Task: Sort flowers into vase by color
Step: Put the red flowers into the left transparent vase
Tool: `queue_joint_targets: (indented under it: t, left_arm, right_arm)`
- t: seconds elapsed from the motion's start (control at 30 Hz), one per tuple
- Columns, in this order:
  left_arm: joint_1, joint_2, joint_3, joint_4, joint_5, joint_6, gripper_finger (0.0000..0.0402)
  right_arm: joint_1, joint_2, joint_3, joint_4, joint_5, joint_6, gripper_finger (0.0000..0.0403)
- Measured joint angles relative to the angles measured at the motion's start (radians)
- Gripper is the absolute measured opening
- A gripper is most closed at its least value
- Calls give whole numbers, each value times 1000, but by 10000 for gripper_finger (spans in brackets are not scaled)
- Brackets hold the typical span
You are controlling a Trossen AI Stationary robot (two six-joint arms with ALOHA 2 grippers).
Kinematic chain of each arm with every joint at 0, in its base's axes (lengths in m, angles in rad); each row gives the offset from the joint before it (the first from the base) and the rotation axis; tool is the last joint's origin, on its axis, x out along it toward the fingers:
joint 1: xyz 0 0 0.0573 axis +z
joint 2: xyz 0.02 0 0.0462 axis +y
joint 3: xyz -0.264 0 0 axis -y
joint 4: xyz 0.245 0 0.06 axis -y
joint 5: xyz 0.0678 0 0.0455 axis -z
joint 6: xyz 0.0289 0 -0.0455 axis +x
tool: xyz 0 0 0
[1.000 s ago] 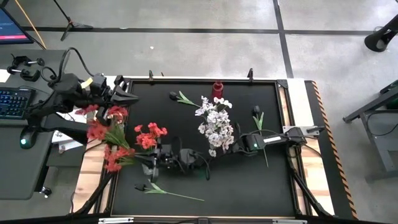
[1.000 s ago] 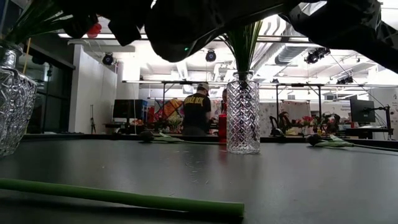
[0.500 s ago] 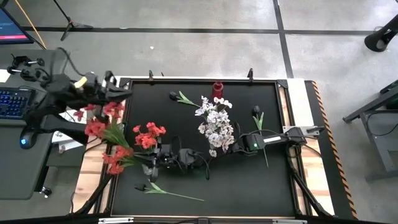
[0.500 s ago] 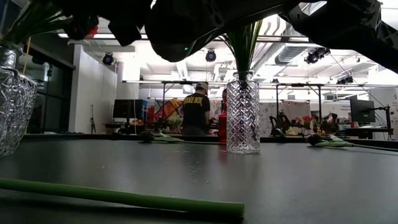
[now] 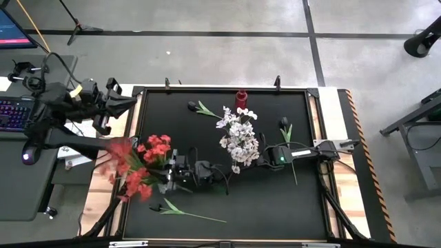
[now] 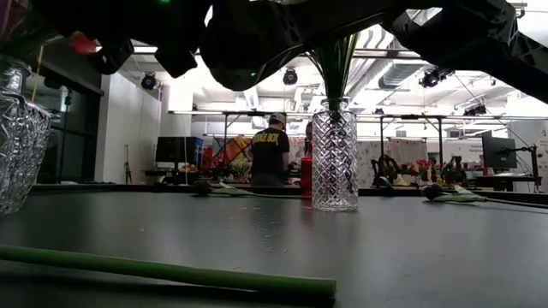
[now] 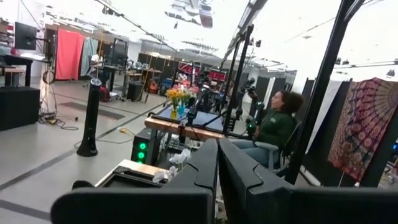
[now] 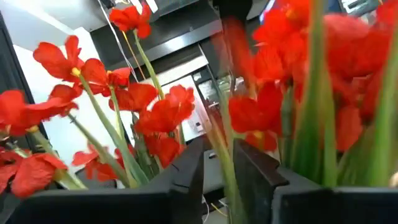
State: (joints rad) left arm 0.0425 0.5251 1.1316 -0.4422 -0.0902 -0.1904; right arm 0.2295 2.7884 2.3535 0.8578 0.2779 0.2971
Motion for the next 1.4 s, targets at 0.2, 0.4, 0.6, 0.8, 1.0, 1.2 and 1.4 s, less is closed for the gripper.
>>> queue_joint_targets:
  t: [0.2, 0.4, 0.6, 0.8, 1.0, 1.2, 1.4]
  left_arm:
    - [0, 2, 0, -31, 0, 0, 0]
    - [0, 2, 0, -32, 0, -18, 0]
    - [0, 2, 0, -32, 0, -18, 0]
    - [0, 2, 0, -32, 0, -18, 0]
    - [0, 2, 0, -32, 0, -18, 0]
    - [0, 2, 0, -32, 0, -17, 0]
    - [0, 2, 0, -32, 0, -17, 0]
  right_arm:
    - [0, -1, 0, -12, 0, 11, 97]
    - [0, -1, 0, -12, -1, 9, 99]
    - [0, -1, 0, 21, -1, 6, 99]
    - [-3, -5, 1, 130, 27, 12, 101]
    - [-7, -52, 2, 103, 62, 15, 142]
    - [3, -131, 2, -77, 48, -21, 213]
    - [20, -230, 2, -263, -36, -95, 248]
